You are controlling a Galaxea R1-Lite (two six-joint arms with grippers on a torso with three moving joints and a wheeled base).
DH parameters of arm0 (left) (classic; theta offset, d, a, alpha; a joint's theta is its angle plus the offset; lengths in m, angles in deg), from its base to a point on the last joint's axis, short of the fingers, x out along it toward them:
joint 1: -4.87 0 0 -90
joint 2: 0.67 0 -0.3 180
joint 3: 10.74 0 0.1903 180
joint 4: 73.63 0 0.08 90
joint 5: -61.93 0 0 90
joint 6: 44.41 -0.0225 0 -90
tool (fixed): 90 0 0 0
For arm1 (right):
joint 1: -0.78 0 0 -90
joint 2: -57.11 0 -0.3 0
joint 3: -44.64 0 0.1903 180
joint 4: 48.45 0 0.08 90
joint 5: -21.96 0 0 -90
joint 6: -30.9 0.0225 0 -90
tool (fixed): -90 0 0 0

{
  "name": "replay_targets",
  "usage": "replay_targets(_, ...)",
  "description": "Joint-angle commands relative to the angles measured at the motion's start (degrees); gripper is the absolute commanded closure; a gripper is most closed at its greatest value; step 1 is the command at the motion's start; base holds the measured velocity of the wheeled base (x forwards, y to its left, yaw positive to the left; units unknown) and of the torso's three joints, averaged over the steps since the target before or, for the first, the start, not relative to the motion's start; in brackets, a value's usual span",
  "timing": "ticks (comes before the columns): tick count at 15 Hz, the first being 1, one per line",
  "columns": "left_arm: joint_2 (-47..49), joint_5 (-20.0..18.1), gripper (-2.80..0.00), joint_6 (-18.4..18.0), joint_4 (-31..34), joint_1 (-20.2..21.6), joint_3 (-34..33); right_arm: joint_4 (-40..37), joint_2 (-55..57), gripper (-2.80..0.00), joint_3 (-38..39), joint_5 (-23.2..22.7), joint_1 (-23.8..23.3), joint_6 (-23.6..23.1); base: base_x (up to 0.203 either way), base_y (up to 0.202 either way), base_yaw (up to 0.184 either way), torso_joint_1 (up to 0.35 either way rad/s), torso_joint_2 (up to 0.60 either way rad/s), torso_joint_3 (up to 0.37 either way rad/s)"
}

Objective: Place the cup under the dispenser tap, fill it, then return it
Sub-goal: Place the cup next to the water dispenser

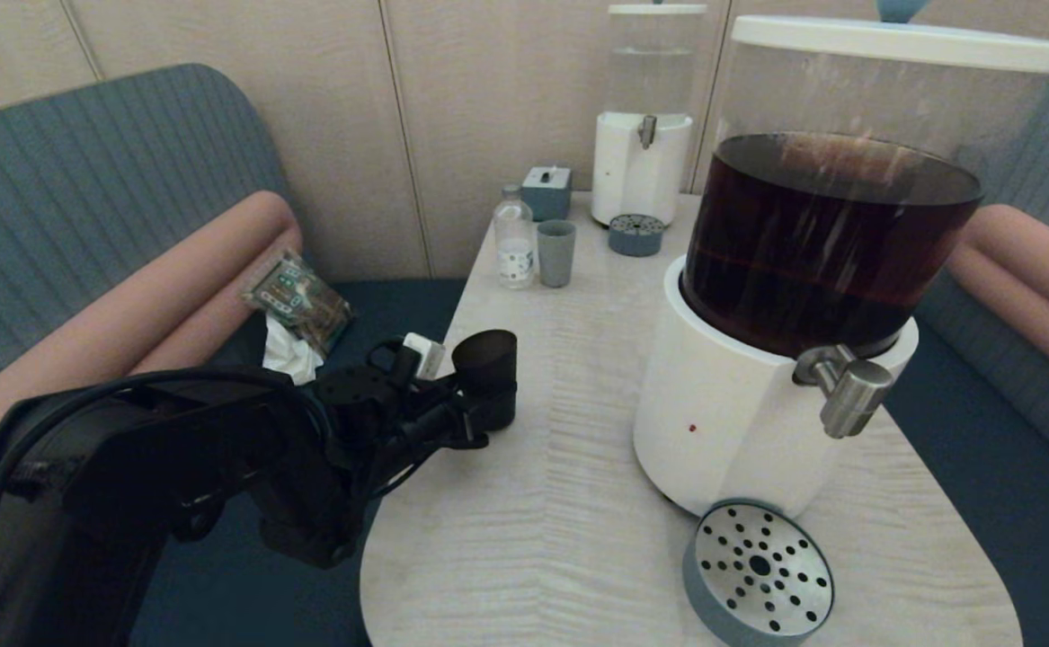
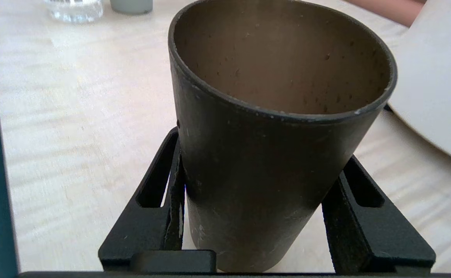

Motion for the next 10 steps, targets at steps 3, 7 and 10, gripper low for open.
replay_targets(3,1.2,-0.1,0.00,0.0,-0.5,0.0,0.0,0.0,-0.1,0.00,0.5,0.0,0.0,0.0,0.000,0.000,0.000,0.000,0.00,0.000)
replay_targets(7,1.3,-0.1,0.00,0.0,-0.5,0.0,0.0,0.0,-0.1,0.00,0.5,0.0,0.0,-0.1,0.000,0.000,0.000,0.000,0.00,0.000)
replay_targets(10,1.3,-0.1,-2.80,-0.1,-0.5,0.0,-0.2,0.0,-0.1,0.00,0.5,0.0,0.0,-0.1,0.000,0.000,0.000,0.000,0.00,0.000)
